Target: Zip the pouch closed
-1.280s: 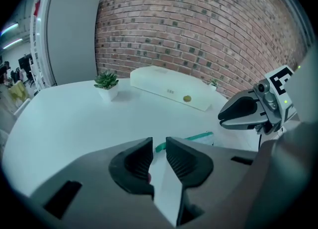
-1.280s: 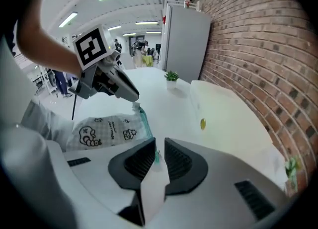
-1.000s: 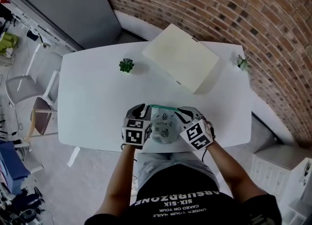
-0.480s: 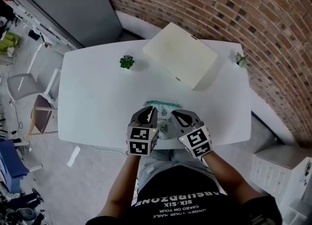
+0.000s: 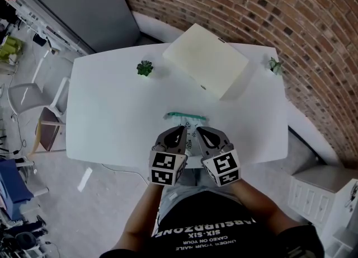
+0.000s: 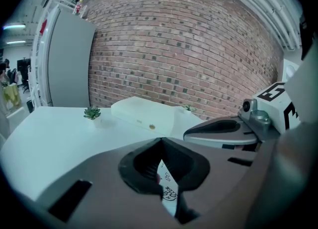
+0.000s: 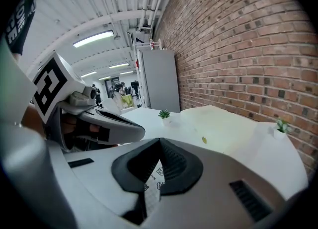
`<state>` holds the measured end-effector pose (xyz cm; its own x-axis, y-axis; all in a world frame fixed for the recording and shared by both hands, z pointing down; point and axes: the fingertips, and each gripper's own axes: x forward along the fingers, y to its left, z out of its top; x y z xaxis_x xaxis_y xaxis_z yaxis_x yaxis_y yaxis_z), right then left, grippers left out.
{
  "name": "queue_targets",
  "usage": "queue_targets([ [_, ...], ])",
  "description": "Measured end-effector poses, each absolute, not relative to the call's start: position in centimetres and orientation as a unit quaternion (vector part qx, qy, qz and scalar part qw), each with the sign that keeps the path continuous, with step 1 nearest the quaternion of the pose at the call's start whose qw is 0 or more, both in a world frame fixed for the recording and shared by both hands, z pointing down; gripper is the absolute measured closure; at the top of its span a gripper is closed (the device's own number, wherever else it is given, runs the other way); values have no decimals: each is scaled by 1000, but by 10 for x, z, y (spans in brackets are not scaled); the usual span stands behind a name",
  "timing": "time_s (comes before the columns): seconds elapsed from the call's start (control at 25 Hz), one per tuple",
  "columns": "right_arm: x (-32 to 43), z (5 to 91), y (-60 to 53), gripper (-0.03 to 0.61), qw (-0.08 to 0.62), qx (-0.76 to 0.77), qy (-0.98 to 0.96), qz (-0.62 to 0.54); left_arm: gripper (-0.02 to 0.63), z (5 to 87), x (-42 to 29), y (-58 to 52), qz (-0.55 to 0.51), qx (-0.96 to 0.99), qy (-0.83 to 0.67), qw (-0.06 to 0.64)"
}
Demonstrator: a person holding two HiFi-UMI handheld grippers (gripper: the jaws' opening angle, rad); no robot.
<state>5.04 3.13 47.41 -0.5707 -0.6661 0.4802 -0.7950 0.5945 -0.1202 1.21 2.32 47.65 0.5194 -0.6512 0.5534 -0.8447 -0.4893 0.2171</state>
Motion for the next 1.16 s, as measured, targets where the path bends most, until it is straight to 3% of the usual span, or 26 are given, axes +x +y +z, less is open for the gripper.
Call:
queue_targets([
  [1.16, 65, 481, 26, 581, 201, 414, -867, 189, 607, 483, 21, 28, 223, 828, -450, 248],
])
